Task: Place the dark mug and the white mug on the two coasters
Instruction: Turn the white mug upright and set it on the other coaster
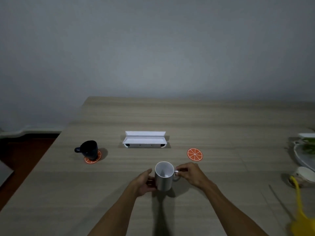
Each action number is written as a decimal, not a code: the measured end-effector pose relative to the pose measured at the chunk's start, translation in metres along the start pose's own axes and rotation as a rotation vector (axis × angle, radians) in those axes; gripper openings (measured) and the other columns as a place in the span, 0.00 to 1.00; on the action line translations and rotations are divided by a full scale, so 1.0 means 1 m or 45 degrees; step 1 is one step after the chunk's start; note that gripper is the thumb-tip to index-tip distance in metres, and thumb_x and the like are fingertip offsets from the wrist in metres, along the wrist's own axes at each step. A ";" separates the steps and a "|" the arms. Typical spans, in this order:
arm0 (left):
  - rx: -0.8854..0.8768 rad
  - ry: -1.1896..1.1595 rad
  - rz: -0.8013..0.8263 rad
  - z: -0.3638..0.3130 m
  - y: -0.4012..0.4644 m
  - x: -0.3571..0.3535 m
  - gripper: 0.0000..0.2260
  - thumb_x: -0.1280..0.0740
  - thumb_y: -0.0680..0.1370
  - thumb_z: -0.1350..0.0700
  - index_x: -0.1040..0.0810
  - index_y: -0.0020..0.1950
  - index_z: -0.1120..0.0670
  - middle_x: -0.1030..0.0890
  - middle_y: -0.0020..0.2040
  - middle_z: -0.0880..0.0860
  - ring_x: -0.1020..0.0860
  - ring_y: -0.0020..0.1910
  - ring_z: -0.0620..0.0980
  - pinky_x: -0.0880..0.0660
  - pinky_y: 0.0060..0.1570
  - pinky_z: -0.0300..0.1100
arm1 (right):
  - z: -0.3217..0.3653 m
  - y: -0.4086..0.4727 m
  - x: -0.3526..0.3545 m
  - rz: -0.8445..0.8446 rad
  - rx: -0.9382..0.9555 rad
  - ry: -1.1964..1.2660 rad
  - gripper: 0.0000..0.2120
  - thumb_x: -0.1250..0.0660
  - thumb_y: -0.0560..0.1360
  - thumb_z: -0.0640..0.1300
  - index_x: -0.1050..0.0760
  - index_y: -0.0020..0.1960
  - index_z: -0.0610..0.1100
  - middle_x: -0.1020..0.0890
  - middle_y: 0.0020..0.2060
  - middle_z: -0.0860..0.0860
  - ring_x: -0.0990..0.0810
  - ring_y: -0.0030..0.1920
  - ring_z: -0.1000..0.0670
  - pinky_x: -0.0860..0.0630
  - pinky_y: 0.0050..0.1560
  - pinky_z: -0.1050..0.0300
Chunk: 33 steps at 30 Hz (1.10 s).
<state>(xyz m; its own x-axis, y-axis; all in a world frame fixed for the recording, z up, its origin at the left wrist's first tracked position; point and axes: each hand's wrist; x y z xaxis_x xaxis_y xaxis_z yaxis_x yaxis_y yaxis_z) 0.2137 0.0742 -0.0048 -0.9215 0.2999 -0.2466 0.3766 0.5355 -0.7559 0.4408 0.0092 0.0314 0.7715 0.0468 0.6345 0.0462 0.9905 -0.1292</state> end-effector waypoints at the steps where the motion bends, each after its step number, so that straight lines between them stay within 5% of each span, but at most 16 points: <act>1: -0.010 0.010 0.009 -0.007 0.000 -0.002 0.23 0.44 0.84 0.46 0.25 0.45 0.65 0.23 0.42 0.61 0.23 0.41 0.58 0.23 0.41 0.49 | 0.002 0.002 0.003 -0.024 -0.005 0.010 0.07 0.26 0.68 0.43 0.15 0.46 0.47 0.12 0.42 0.53 0.15 0.45 0.55 0.22 0.49 0.57; 10: -0.065 0.107 0.006 -0.060 0.019 -0.026 0.28 0.48 0.84 0.41 0.26 0.54 0.67 0.23 0.45 0.62 0.23 0.42 0.58 0.22 0.41 0.49 | 0.013 0.027 0.035 -0.126 -0.064 -0.033 0.07 0.27 0.70 0.42 0.16 0.48 0.47 0.15 0.40 0.56 0.19 0.41 0.61 0.26 0.46 0.68; 14: -0.066 0.188 -0.008 -0.081 0.046 -0.043 0.38 0.50 0.81 0.35 0.28 0.63 0.70 0.22 0.46 0.62 0.22 0.43 0.57 0.22 0.39 0.48 | -0.006 0.053 0.055 -0.180 -0.040 -0.077 0.05 0.25 0.66 0.48 0.16 0.43 0.52 0.15 0.35 0.52 0.19 0.37 0.57 0.24 0.44 0.57; 19: -0.069 0.219 -0.062 -0.107 0.096 -0.079 0.42 0.52 0.79 0.32 0.28 0.66 0.70 0.21 0.48 0.62 0.21 0.45 0.57 0.21 0.42 0.48 | -0.039 0.087 0.089 -0.157 -0.055 -0.014 0.05 0.26 0.68 0.44 0.15 0.44 0.49 0.13 0.39 0.51 0.18 0.37 0.58 0.23 0.43 0.57; 28: -0.048 0.157 -0.023 -0.129 0.170 -0.162 0.39 0.54 0.81 0.34 0.27 0.64 0.69 0.21 0.49 0.62 0.23 0.49 0.59 0.23 0.43 0.49 | -0.118 0.137 0.148 -0.134 -0.120 -0.083 0.09 0.27 0.71 0.43 0.16 0.50 0.45 0.13 0.45 0.50 0.17 0.40 0.59 0.21 0.48 0.62; 31: -0.038 0.235 -0.060 -0.126 0.188 -0.179 0.34 0.54 0.81 0.35 0.26 0.59 0.64 0.22 0.43 0.59 0.22 0.40 0.53 0.24 0.38 0.44 | -0.139 0.143 0.155 -0.112 -0.169 -0.098 0.09 0.28 0.71 0.41 0.16 0.51 0.44 0.14 0.45 0.53 0.20 0.38 0.64 0.27 0.43 0.73; 33: -0.038 0.297 -0.116 -0.123 0.199 -0.186 0.34 0.55 0.81 0.35 0.25 0.57 0.63 0.23 0.40 0.57 0.24 0.37 0.51 0.26 0.34 0.42 | -0.154 0.147 0.155 -0.086 -0.185 -0.103 0.10 0.27 0.70 0.41 0.16 0.51 0.46 0.14 0.46 0.51 0.21 0.39 0.64 0.27 0.44 0.71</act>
<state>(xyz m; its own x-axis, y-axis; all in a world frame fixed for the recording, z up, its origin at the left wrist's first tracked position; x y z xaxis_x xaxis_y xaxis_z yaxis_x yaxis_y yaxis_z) 0.4717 0.2219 -0.0347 -0.9062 0.4218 -0.0291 0.2990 0.5906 -0.7496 0.6650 0.1421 -0.0067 0.7103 -0.0035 0.7039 0.1919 0.9631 -0.1889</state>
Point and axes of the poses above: each hand's wrist, its own y-axis towards the middle knuckle, its own x-axis out of the back of the hand, z = x × y
